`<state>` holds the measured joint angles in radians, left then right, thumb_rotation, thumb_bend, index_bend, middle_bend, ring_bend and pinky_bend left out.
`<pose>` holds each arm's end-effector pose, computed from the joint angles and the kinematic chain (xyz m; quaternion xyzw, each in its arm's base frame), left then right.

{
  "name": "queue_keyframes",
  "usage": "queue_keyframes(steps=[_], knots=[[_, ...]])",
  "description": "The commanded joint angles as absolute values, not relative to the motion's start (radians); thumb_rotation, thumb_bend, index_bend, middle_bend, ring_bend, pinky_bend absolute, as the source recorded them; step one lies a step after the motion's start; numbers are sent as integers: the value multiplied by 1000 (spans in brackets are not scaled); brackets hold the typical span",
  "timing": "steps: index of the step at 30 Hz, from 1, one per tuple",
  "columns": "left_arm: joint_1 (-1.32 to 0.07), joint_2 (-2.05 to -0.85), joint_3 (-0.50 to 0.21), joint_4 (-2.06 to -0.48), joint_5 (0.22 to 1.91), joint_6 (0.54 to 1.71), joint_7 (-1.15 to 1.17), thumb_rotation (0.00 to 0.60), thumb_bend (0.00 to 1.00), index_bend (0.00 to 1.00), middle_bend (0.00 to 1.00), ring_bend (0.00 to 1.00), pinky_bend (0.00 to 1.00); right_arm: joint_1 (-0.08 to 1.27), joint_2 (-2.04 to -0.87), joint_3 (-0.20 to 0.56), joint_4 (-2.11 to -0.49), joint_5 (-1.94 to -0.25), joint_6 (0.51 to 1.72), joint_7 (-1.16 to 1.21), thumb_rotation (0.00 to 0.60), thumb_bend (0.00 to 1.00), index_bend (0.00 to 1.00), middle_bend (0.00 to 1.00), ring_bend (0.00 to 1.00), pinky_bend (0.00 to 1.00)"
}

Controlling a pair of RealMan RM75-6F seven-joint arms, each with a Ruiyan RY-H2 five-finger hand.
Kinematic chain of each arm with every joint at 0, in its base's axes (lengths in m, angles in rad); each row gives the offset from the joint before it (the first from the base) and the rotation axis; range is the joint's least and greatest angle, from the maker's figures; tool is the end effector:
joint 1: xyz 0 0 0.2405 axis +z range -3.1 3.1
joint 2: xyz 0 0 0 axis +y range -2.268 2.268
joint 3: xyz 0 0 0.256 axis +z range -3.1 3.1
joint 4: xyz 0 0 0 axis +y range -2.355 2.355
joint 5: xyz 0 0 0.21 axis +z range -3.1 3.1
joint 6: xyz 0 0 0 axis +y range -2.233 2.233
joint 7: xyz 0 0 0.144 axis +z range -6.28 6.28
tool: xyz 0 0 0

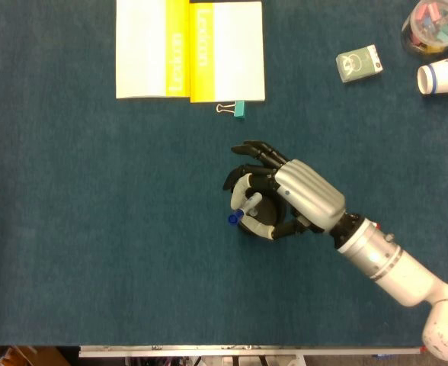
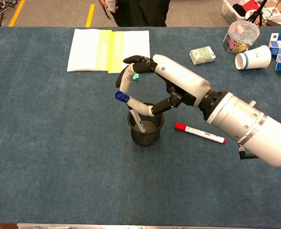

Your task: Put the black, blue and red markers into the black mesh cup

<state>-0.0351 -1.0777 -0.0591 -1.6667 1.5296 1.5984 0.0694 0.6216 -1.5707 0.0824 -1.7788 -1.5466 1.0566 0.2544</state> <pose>-0.3008 0.1664 0.1818 -0.5794 -0.3430 -0.3992 0.6223 -0.0775 -0.2370 -0.0236 0.6575 -0.5233 0.5325 0.1013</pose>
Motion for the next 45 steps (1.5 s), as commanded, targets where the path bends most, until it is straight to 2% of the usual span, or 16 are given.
queue_keyframes(steps=[1, 11, 13, 18, 24, 30, 35, 40, 45], knots=[[-33, -1077, -58, -1664, 1526, 1598, 67, 600, 358, 306, 203, 201, 96, 622, -1597, 70, -1746, -1539, 1051, 269, 600, 376, 586, 384, 90, 0], [-34, -1079, -58, -1661, 1528, 1594, 67, 600, 358, 306, 203, 201, 96, 627, -1622, 46, -1686, -1559, 1043, 304, 600, 376, 583, 368, 90, 0], [-34, -1080, -57, -1660, 1527, 1593, 68, 600, 358, 306, 203, 201, 96, 630, -1619, 39, -1677, -1567, 1040, 303, 600, 375, 542, 350, 90, 0], [-35, -1081, -58, -1659, 1528, 1592, 68, 600, 358, 306, 203, 201, 96, 631, -1599, 29, -1672, -1576, 1038, 280, 600, 338, 333, 292, 62, 0], [-39, -1086, -58, -1658, 1529, 1587, 68, 600, 358, 306, 203, 201, 96, 630, -1551, 24, -1708, -1569, 1032, 238, 600, 239, 243, 261, 45, 0], [-41, -1085, -60, -1657, 1534, 1588, 66, 600, 358, 306, 203, 201, 96, 602, -1477, 24, -1753, -1603, 1102, 163, 600, 218, 239, 252, 42, 0], [-41, -1086, -61, -1654, 1533, 1589, 61, 600, 358, 307, 203, 201, 96, 559, -1361, 2, -1802, -1622, 1155, 23, 600, 207, 245, 261, 47, 0], [-43, -1090, -58, -1647, 1532, 1581, 57, 600, 358, 307, 203, 201, 96, 516, -1273, -53, -1822, -1600, 1143, -77, 600, 192, 299, 274, 58, 0], [-49, -1092, -58, -1647, 1541, 1579, 55, 600, 358, 307, 203, 201, 96, 484, -1250, -78, -1814, -1568, 1137, -177, 600, 162, 327, 280, 58, 0]])
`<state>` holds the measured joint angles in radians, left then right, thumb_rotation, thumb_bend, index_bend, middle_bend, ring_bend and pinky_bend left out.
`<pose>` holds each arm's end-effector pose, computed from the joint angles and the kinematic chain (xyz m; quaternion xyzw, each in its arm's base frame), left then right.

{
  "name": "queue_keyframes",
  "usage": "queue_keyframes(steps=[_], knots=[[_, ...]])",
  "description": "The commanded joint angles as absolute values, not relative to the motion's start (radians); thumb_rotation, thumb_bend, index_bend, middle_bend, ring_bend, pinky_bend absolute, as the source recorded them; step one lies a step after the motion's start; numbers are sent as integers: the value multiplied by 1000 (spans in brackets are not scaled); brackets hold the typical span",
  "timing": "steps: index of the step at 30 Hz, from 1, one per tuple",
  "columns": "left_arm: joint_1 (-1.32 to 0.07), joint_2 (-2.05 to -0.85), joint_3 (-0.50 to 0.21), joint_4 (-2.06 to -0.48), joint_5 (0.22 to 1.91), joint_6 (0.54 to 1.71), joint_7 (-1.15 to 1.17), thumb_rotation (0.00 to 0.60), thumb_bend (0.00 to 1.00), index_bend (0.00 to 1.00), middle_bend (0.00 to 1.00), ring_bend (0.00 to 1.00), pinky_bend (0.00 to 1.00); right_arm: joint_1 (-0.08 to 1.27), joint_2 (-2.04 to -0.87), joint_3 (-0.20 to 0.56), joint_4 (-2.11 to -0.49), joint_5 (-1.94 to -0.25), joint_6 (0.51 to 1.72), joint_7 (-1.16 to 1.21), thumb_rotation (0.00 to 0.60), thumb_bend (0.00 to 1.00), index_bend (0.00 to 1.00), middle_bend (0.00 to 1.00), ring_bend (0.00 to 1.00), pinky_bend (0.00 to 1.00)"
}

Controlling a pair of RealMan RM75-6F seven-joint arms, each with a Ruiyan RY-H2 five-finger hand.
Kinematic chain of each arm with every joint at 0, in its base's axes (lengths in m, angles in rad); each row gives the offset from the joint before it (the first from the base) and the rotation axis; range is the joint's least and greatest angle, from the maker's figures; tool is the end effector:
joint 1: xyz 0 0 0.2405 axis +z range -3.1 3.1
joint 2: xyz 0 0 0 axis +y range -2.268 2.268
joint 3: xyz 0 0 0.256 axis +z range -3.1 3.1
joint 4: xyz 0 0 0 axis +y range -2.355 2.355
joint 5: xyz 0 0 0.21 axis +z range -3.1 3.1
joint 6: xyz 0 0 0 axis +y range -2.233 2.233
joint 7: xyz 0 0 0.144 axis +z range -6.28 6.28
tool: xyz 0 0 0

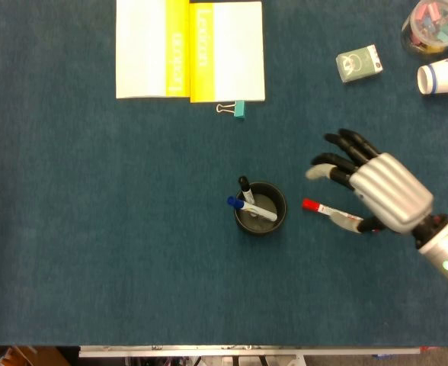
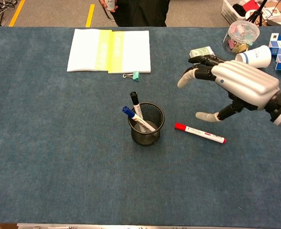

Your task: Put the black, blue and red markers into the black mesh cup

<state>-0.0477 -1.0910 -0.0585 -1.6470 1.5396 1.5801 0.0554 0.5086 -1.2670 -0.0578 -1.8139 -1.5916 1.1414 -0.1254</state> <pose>-0.3013 0.1704 0.1763 -0.5870 -0.3451 -0.4020 0.6121 -0.1709 -0.2276 0.0407 0.7721 -0.3700 0.4144 0.3085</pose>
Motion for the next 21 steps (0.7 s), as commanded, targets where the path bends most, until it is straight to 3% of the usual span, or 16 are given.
queue_keyframes(steps=[1, 21], knots=[[-50, -1093, -57, -1647, 1542, 1576, 57, 600, 358, 306, 203, 201, 96, 477, -1254, -80, -1812, -1559, 1135, -189, 600, 162, 327, 282, 58, 0], [-57, -1095, -49, -1656, 1550, 1567, 65, 600, 358, 306, 203, 201, 96, 452, -1525, -74, -1559, -1461, 1041, -458, 600, 158, 327, 284, 58, 0]])
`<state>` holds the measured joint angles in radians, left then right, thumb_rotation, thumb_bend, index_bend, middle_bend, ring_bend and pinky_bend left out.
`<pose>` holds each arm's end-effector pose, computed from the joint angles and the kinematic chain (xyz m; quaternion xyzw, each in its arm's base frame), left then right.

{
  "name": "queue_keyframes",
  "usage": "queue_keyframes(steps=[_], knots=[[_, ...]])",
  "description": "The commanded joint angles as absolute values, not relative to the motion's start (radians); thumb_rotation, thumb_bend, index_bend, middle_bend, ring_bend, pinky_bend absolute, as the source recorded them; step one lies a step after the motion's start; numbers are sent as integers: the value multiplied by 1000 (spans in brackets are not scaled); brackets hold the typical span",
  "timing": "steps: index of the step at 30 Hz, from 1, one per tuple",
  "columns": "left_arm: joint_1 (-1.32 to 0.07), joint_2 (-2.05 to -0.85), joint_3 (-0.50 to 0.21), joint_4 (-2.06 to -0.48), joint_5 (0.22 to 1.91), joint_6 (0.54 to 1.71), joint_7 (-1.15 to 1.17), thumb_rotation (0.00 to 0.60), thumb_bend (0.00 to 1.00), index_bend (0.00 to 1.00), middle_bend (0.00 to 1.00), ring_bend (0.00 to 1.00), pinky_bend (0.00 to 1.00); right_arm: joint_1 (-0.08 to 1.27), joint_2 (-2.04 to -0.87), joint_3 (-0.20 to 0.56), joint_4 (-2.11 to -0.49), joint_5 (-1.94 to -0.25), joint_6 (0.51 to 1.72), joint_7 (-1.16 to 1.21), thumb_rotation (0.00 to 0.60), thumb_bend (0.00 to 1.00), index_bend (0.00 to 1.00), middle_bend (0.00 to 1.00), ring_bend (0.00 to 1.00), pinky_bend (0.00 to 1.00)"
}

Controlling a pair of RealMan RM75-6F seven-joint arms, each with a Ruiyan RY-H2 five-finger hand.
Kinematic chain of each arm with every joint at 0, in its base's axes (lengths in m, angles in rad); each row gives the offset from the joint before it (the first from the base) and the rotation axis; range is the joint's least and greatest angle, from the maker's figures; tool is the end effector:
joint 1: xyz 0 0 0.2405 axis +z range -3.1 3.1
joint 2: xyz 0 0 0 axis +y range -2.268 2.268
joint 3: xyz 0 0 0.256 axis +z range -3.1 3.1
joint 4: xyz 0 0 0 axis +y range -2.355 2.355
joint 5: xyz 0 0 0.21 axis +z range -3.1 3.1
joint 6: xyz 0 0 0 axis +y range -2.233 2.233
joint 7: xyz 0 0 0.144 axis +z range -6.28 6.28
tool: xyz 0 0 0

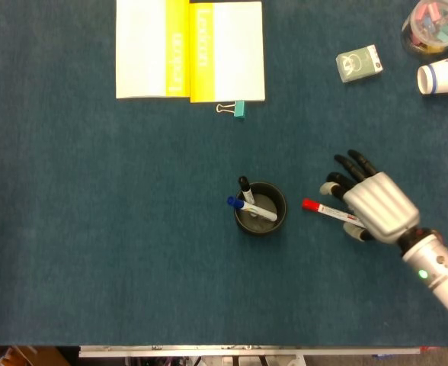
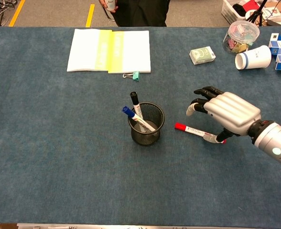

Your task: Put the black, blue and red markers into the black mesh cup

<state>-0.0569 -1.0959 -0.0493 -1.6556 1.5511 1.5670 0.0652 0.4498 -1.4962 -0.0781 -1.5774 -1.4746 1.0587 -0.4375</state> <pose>-0.2977 0.1714 0.1704 -0.5960 -0.3477 -0.4014 0.6023 -0.2139 -0.2173 -0.0284 0.8206 -0.3181 0.2961 0.3711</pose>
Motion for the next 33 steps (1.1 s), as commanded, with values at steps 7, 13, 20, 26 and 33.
queue_keyframes(steps=[7, 13, 20, 26, 33], knots=[[-52, -1087, -50, -1651, 1544, 1573, 57, 600, 358, 306, 203, 201, 96, 456, -1573, -61, -1521, -1435, 1023, -486, 600, 159, 327, 284, 58, 0], [-47, -1085, -48, -1647, 1542, 1577, 50, 600, 358, 306, 203, 201, 96, 464, -1592, -49, -1507, -1412, 1003, -498, 600, 187, 334, 284, 58, 0], [-43, -1084, -48, -1641, 1540, 1580, 43, 600, 358, 306, 202, 201, 96, 484, -1586, -48, -1533, -1387, 961, -519, 600, 266, 348, 287, 58, 0], [-39, -1082, -47, -1638, 1539, 1583, 40, 600, 358, 306, 202, 201, 96, 493, -1570, -51, -1551, -1384, 950, -525, 600, 364, 361, 292, 58, 0], [-37, -1080, -45, -1640, 1540, 1585, 41, 600, 358, 306, 202, 201, 96, 504, -1558, -61, -1554, -1409, 948, -524, 600, 410, 366, 297, 58, 0]])
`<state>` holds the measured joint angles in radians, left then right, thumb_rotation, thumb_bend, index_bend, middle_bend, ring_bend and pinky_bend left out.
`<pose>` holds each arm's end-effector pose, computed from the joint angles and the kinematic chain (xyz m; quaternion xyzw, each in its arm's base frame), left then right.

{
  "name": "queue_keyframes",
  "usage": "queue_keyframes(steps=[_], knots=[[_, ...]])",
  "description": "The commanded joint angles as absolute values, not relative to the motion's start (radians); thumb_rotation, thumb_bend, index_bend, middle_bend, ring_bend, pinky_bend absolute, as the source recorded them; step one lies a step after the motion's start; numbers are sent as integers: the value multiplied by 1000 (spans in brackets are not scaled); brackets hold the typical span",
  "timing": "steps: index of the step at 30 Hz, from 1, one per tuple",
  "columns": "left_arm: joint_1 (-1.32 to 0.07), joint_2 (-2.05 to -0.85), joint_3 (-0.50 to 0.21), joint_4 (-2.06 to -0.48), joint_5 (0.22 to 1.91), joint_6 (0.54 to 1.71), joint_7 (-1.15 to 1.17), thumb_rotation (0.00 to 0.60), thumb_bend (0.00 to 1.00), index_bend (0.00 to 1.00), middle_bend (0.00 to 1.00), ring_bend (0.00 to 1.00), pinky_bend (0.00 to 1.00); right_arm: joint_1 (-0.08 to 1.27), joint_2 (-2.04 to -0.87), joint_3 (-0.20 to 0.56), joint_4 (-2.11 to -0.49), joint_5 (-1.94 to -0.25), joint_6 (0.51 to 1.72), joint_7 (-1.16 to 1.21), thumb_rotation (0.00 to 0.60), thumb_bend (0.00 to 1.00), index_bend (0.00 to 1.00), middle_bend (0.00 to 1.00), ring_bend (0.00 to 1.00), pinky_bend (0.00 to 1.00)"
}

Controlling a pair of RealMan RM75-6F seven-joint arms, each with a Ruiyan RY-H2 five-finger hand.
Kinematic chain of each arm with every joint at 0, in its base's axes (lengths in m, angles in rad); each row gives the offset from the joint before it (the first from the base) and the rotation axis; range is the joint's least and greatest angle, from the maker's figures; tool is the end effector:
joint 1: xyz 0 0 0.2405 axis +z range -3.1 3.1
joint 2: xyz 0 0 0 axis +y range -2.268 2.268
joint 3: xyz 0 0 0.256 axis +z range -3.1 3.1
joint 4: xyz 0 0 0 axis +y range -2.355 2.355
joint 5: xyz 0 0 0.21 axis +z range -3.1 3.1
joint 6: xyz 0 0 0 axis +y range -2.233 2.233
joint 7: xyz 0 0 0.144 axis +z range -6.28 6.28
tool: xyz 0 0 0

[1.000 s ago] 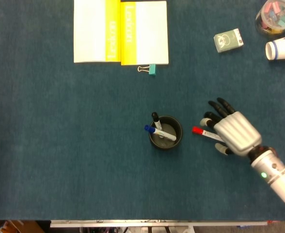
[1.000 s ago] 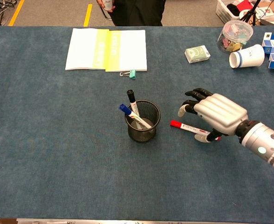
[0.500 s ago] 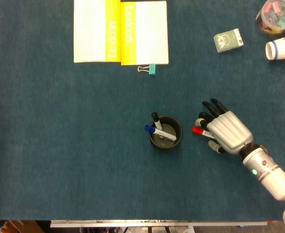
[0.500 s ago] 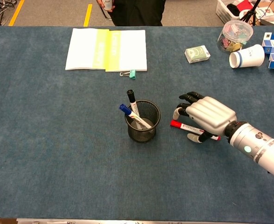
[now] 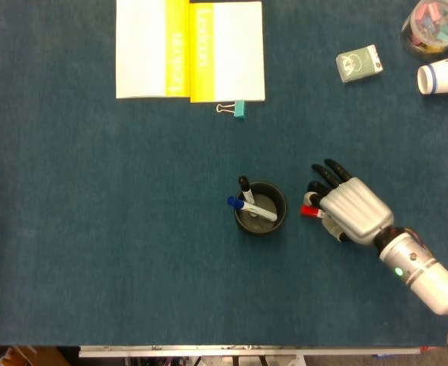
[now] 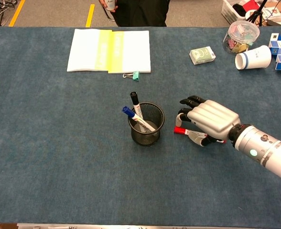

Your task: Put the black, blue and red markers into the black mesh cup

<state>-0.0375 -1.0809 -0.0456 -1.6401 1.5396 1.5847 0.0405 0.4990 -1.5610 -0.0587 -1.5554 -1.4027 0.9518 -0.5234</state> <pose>-0.3058 0.1648 0.1789 -0.5873 -0.3497 -0.3959 0.6133 -0.2015 -0.2217 -0.0562 0.8463 -0.3083 0.2642 0.3448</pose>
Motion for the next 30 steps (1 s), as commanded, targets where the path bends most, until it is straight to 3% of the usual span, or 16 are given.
queue_keyframes(steps=[1, 7, 14, 21, 30], knots=[[-36, -1080, -45, -1641, 1541, 1587, 41, 600, 358, 306, 202, 201, 96, 511, -1555, -62, -1553, -1414, 939, -523, 600, 411, 366, 297, 58, 0], [-31, -1077, -44, -1645, 1539, 1591, 44, 600, 358, 305, 202, 201, 96, 527, -1532, -84, -1584, -1448, 918, -507, 600, 411, 366, 297, 58, 0], [-34, -1076, -44, -1644, 1540, 1585, 44, 600, 358, 305, 202, 201, 96, 498, -1483, -114, -1597, -1528, 999, -458, 600, 402, 366, 297, 58, 0], [-36, -1074, -45, -1648, 1545, 1586, 46, 600, 358, 305, 202, 201, 96, 462, -1470, -133, -1570, -1563, 1056, -452, 600, 126, 347, 276, 58, 0], [-38, -1071, -44, -1650, 1544, 1579, 47, 600, 358, 305, 202, 201, 96, 433, -1498, -127, -1503, -1565, 1083, -465, 600, 80, 322, 263, 58, 0]])
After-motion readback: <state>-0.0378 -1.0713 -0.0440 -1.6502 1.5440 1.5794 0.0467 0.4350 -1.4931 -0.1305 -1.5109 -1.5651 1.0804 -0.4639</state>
